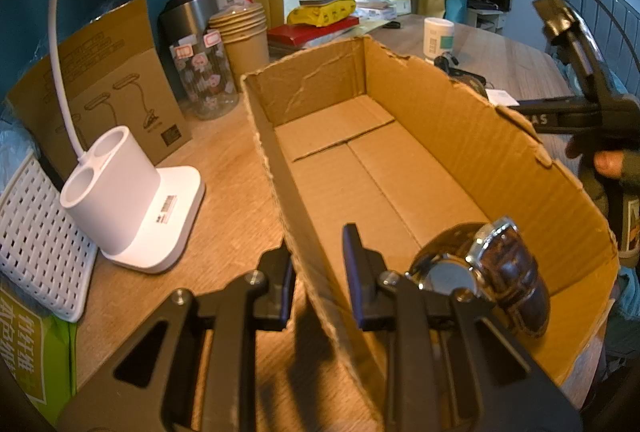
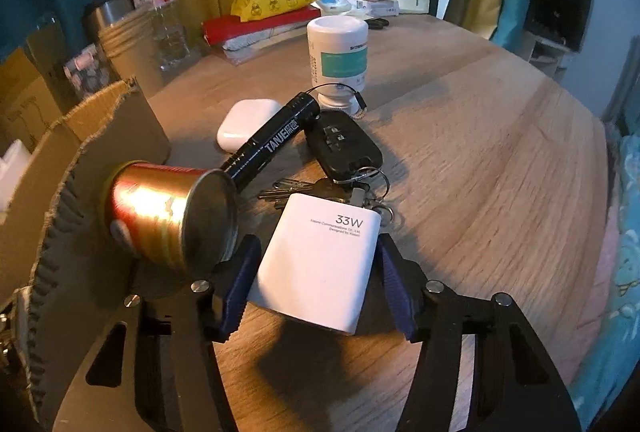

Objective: Organize rigid objects
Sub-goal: 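Move the right gripper to the white charger and grasp it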

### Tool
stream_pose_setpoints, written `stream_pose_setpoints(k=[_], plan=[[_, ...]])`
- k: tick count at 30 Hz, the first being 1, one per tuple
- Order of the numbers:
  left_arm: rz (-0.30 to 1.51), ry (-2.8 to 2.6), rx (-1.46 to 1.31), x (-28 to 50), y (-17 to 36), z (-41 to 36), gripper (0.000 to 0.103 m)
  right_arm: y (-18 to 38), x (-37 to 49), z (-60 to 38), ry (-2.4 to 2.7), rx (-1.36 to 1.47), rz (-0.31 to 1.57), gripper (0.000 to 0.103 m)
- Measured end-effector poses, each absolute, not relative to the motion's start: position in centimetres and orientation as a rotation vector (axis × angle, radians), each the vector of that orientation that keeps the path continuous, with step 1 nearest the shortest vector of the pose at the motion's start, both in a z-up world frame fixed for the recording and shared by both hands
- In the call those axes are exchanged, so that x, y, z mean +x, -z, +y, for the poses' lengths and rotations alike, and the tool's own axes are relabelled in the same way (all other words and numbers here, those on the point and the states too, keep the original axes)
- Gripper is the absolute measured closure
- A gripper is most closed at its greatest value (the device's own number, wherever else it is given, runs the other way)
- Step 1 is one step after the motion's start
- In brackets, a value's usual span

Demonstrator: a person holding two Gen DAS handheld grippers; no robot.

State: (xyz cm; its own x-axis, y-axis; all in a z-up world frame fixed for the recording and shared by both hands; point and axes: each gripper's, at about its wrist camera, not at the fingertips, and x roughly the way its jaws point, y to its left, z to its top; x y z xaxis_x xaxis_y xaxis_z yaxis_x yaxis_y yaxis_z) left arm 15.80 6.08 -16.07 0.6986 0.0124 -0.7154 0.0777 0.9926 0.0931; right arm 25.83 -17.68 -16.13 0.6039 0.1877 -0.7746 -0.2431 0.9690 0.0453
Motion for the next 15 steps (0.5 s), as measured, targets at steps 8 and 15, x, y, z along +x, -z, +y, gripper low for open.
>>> stream_pose_setpoints(k=[8, 15], plan=[[0.797, 0.036, 0.12, 15.8, 16.1, 6.0, 0.08, 15.7, 24.6, -20.4, -0.32, 0.093, 0.908, 0.045], [0.797, 0.036, 0.12, 15.8, 16.1, 6.0, 0.08, 14.7, 23.7, -22.7, -0.425, 0.3, 0.881, 0.05]])
